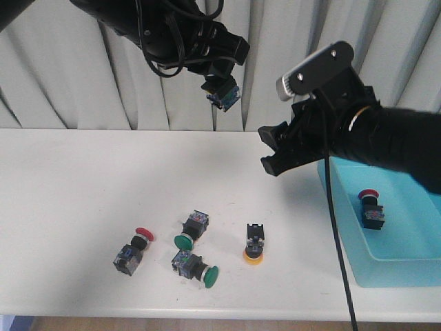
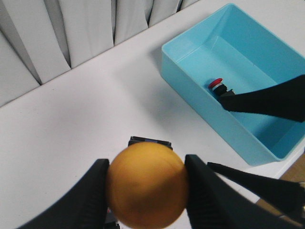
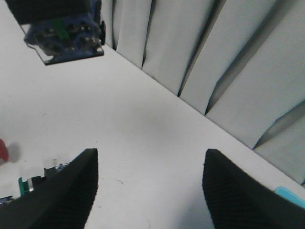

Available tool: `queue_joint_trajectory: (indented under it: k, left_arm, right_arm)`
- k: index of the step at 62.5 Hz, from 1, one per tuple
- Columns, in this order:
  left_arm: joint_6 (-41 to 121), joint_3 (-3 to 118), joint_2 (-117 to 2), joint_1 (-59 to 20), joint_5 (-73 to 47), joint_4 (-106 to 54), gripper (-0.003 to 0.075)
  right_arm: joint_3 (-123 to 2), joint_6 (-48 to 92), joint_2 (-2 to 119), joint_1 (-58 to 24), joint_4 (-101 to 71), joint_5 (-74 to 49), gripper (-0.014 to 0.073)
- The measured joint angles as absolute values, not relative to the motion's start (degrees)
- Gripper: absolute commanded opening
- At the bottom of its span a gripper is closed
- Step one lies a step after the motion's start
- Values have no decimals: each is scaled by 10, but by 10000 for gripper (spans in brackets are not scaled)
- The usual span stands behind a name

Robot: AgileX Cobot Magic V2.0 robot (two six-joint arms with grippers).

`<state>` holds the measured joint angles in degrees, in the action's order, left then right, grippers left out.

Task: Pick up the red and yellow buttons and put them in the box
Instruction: 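Grasp the yellow button's body with the right gripper from the left gripper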

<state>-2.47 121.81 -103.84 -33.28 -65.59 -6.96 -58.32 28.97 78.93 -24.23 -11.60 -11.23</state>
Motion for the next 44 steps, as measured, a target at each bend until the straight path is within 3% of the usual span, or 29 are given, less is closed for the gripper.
queue_joint_trajectory:
  k: [18, 44]
  left_arm:
    - [-52, 1218, -1043, -333, -635, -83, 4]
    - [-54, 1205, -1063, -333, -639, -120, 10]
  right_arm:
    - [-499, 340, 792, -281, -121, 45, 448]
    - [-498, 358, 801, -322, -88, 99, 517]
